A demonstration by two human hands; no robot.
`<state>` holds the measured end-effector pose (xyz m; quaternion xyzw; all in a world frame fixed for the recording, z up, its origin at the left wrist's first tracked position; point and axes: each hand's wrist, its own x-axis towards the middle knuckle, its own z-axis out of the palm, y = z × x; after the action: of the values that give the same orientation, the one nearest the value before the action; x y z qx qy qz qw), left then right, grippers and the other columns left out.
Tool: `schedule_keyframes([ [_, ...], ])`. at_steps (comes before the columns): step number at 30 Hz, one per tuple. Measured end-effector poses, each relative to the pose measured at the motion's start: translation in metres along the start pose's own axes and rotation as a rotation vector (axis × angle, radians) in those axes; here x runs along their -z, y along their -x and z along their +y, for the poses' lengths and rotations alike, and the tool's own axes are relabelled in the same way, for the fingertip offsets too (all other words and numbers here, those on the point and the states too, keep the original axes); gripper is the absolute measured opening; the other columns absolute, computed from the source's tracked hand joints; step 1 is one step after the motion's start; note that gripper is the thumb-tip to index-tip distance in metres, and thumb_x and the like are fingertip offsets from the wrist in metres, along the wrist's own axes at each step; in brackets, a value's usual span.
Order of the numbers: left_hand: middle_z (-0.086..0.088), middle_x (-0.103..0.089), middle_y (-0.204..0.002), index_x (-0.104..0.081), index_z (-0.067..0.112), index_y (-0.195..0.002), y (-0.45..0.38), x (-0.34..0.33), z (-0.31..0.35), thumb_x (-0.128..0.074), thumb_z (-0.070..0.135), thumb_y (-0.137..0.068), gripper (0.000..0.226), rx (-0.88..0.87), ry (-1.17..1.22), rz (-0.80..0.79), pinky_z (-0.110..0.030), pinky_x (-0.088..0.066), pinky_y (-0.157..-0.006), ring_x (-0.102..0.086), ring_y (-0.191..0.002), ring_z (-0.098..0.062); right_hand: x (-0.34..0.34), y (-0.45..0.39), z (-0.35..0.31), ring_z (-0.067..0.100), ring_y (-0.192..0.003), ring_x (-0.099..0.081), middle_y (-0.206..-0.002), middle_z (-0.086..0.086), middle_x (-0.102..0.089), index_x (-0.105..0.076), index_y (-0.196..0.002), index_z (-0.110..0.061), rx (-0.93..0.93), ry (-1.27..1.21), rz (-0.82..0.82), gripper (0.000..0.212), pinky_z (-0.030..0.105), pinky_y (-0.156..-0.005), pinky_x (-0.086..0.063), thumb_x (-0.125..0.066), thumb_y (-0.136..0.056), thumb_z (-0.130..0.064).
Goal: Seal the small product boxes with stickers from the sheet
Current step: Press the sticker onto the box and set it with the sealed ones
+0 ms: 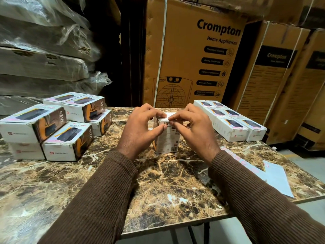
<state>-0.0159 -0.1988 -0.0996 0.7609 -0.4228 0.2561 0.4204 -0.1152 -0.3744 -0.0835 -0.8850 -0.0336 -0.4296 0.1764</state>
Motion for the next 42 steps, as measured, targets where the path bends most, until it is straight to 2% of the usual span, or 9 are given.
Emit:
schedule_keyframes([
  [5, 0.016, -0.058, -0.11, -0.073, 0.03, -0.113, 0.0, 0.001, 0.001, -0.078, 0.037, -0.089, 0.026, 0.0, 0.01, 0.003, -0.03, -0.038, -0.087, -0.052, -0.107, -0.01, 0.002, -0.001, 0.002, 0.015, -0.098, -0.06, -0.099, -0.009, -0.061, -0.079, -0.105, -0.022, -0.05, -0.079, -0.038, 0.015, 0.045, -0.083, -0.059, -0.073, -0.095, -0.014],
  [9, 0.014, -0.06, -0.111, -0.074, 0.028, -0.113, 0.0, 0.001, 0.0, -0.078, 0.037, -0.088, 0.027, -0.002, 0.009, 0.001, -0.03, -0.039, -0.086, -0.053, -0.108, -0.011, 0.006, -0.002, 0.0, 0.01, -0.095, -0.065, -0.099, -0.007, -0.064, -0.077, -0.108, -0.02, -0.064, -0.112, -0.02, 0.013, 0.038, -0.082, -0.061, -0.075, -0.096, -0.023],
  [21, 0.011, -0.061, -0.115, -0.073, 0.028, -0.115, 0.0, 0.001, 0.002, -0.079, 0.034, -0.088, 0.029, 0.014, 0.02, -0.013, -0.038, -0.048, -0.094, -0.056, -0.111, -0.014, 0.0, 0.003, -0.002, 0.016, -0.1, -0.06, -0.103, -0.007, -0.058, -0.073, -0.107, -0.023, -0.04, -0.032, -0.029, 0.017, 0.04, -0.085, -0.059, -0.068, -0.092, -0.031],
  [23, 0.011, -0.062, -0.116, -0.073, 0.028, -0.115, 0.001, 0.003, 0.002, -0.079, 0.033, -0.087, 0.029, 0.015, 0.03, -0.016, -0.041, -0.049, -0.097, -0.056, -0.113, -0.014, 0.001, 0.005, 0.0, 0.016, -0.104, -0.06, -0.106, -0.006, -0.058, -0.072, -0.108, -0.024, -0.043, -0.062, -0.03, 0.017, 0.036, -0.087, -0.059, -0.07, -0.092, -0.023],
  [26, 0.01, -0.063, -0.12, -0.072, 0.025, -0.116, 0.001, 0.004, 0.003, -0.08, 0.028, -0.087, 0.03, 0.013, 0.045, -0.009, -0.039, -0.05, -0.099, -0.057, -0.113, -0.011, 0.002, 0.011, 0.005, 0.014, -0.107, -0.06, -0.111, -0.003, -0.063, -0.074, -0.114, -0.018, -0.026, -0.135, -0.002, 0.022, 0.016, -0.082, -0.054, -0.073, -0.093, -0.01],
  [32, 0.011, -0.059, -0.126, -0.064, 0.025, -0.125, 0.002, 0.002, 0.004, -0.081, 0.025, -0.087, 0.041, 0.025, 0.029, -0.013, -0.029, -0.054, -0.089, -0.058, -0.103, -0.004, -0.002, 0.021, 0.01, 0.004, -0.107, -0.062, -0.116, -0.002, -0.067, -0.068, -0.113, -0.011, -0.092, -0.225, 0.154, 0.016, 0.012, -0.084, -0.053, -0.071, -0.097, -0.009],
  [37, 0.006, -0.052, -0.125, -0.053, 0.022, -0.117, 0.004, -0.001, 0.004, -0.081, 0.021, -0.088, 0.041, 0.201, 0.064, 0.07, -0.023, -0.057, -0.083, -0.06, -0.106, -0.01, -0.012, 0.026, 0.018, 0.0, -0.101, -0.06, -0.108, -0.01, -0.063, -0.064, -0.102, -0.018, -0.187, -0.25, 0.015, 0.01, 0.016, -0.084, -0.051, -0.071, -0.096, -0.02],
  [40, 0.002, -0.053, -0.124, -0.052, 0.021, -0.112, 0.007, -0.004, 0.002, -0.082, 0.021, -0.088, 0.038, 0.269, 0.061, 0.047, -0.022, -0.057, -0.081, -0.062, -0.105, -0.013, -0.015, 0.028, 0.017, -0.002, -0.107, -0.059, -0.12, -0.011, -0.061, -0.065, -0.11, -0.023, -0.245, -0.286, -0.079, 0.015, 0.006, -0.076, -0.051, -0.072, -0.097, -0.022],
  [42, 0.0, -0.058, -0.126, -0.052, 0.021, -0.111, 0.01, -0.01, 0.001, -0.08, 0.021, -0.089, 0.036, 0.305, 0.074, -0.03, -0.026, -0.06, -0.08, -0.065, -0.106, -0.015, -0.017, 0.028, 0.016, 0.004, -0.112, -0.06, -0.13, -0.008, -0.057, -0.064, -0.118, -0.025, -0.323, -0.364, -0.131, 0.023, 0.009, -0.074, -0.054, -0.073, -0.097, -0.025],
])
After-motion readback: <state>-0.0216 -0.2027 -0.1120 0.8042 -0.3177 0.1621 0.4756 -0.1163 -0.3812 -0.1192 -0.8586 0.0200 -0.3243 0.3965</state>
